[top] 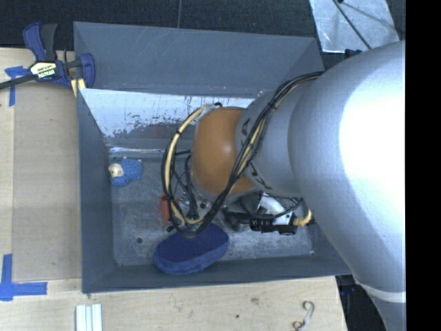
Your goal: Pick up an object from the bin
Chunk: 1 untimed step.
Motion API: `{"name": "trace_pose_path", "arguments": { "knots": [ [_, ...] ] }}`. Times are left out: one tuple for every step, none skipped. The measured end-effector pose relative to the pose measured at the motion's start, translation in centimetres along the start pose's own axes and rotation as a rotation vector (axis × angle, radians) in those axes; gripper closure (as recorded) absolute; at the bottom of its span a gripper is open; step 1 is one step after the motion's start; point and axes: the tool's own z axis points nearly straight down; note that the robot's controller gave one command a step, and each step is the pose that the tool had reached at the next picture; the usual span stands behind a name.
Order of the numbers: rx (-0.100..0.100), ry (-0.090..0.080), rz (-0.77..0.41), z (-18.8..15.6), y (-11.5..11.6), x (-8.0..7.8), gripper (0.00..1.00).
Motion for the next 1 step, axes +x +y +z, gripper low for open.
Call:
{"name": "trace_pose_path", "arguments": {
  "knots": [
    [-0.006, -0.006, 0.004, -16.02, 0.01, -3.05, 1.0]
  ]
}}
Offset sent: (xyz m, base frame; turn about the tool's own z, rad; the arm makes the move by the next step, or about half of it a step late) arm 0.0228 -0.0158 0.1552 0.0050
